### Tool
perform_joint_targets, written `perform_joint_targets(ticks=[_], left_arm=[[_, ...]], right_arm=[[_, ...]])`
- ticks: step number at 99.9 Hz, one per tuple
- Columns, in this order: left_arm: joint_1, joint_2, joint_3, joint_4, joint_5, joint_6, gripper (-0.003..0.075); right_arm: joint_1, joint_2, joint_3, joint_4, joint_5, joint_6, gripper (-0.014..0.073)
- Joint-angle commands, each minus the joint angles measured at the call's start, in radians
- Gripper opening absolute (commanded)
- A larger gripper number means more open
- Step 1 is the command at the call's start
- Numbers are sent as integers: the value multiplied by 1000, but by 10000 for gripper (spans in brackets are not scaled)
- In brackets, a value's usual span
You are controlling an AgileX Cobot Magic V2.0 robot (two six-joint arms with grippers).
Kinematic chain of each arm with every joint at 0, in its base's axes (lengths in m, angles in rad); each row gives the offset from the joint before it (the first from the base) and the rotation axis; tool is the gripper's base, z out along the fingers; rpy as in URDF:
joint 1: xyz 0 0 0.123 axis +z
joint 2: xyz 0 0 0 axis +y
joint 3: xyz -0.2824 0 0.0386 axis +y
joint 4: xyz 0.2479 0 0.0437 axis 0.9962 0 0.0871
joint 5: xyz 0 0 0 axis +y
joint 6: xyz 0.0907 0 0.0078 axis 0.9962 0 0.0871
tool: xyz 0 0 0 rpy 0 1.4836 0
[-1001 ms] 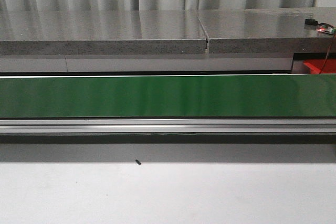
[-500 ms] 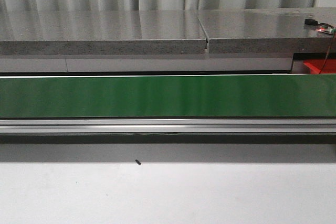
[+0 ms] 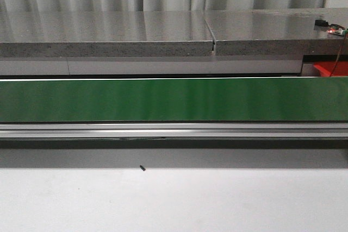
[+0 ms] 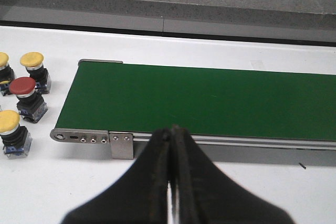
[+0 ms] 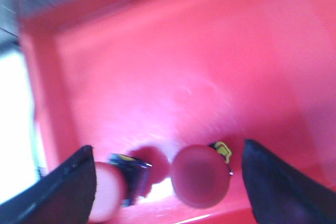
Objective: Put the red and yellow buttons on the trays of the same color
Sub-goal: 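Raise the right gripper out of the red tray back over the belt end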
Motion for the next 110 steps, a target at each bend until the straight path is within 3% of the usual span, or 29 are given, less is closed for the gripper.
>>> perform_joint_targets(ticks=[1,26,47,75,110], left_arm=[[-8,11,-22,-6,-72,-1,-20],[-8,11,-22,-6,-72,-1,-20],[-8,11,-22,-6,-72,-1,-20],[-8,11,-22,-6,-72,-1,-20],[-8,11,-22,-6,-72,-1,-20]], right_arm=[[12,-120,-32,45,-44,-20,573],[150,-333,2,48,-96,-51,573],[300,-513,122,43,-138,-76,572],[422,-827,447,42,-204,-124,572],[431,-1284,888,41,-225,-124,572]])
